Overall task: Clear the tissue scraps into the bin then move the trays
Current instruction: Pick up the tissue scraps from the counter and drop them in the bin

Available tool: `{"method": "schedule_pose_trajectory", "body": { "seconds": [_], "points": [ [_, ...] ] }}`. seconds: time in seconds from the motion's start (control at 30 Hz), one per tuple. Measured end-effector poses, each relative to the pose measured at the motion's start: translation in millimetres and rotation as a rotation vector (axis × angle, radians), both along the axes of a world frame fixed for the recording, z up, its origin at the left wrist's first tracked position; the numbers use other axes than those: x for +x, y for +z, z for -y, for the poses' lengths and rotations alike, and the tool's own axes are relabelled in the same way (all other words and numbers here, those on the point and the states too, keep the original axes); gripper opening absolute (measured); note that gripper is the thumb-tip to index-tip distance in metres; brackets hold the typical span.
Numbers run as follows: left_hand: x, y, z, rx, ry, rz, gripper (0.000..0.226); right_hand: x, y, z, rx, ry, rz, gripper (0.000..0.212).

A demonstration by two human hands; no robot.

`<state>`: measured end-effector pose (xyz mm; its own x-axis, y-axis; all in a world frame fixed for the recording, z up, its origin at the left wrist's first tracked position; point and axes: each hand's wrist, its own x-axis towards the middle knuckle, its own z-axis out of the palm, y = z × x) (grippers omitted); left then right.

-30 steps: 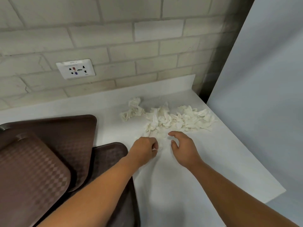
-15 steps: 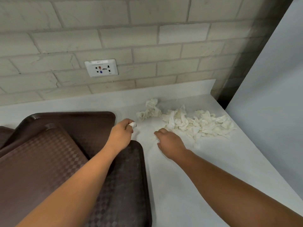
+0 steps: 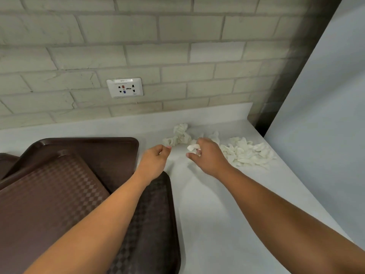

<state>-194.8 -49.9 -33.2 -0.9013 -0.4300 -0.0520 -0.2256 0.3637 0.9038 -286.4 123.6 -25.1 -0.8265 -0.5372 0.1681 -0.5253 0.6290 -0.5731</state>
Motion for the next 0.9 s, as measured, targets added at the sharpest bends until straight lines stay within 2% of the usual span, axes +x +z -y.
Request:
{"method": "schedule_pose_trajectory", "body": {
  "seconds": [0.1,0.23,0.27,0.33,0.43,0.5,0.57,0.63,0.7,0.73,0.8,0.9],
  "points": [
    [-4,4,-19,0.005,-0.032,-0.016,0.043,-4,22,-23,0.132,-0.020,-0.106,0.028],
    [-3,8,-46,0.033,-0.095,-0.028,0.036,-6,26,-61,0.422,-0.134,-0.176,0.020],
    [-4,9,-51,0.020,-0.112,-0.021,0.035,-3,24,-72,0.429,-0.163,-0.174,0.017],
    [-6,9,-61,-0.005,-0.144,-0.011,0.032,2,17,-95,0.271,-0.228,-0.135,0.019],
    [-6,11,-81,-0.051,-0.221,0.009,0.020,13,17,-127,-0.083,-0.343,0.051,0.012],
    [-5,12,-97,-0.067,-0.254,0.034,0.015,20,20,-147,-0.153,-0.394,0.120,0.012],
    [-3,14,-114,-0.080,-0.268,0.048,0.015,28,19,-167,-0.171,-0.437,0.233,0.025],
    [1,16,-132,-0.083,-0.277,0.044,0.017,40,14,-188,-0.122,-0.420,0.368,0.059],
    [7,17,-147,-0.080,-0.286,0.046,0.018,55,6,-208,0.000,-0.322,0.461,0.088],
    [10,18,-156,-0.081,-0.292,0.052,0.019,63,0,-219,0.090,-0.272,0.474,0.093],
    [18,17,-174,-0.079,-0.305,0.060,0.018,77,-15,-241,0.258,-0.218,0.452,0.079],
    [33,13,-205,-0.079,-0.338,0.073,0.019,96,-33,-272,0.327,-0.210,0.394,0.035]
  ]
}}
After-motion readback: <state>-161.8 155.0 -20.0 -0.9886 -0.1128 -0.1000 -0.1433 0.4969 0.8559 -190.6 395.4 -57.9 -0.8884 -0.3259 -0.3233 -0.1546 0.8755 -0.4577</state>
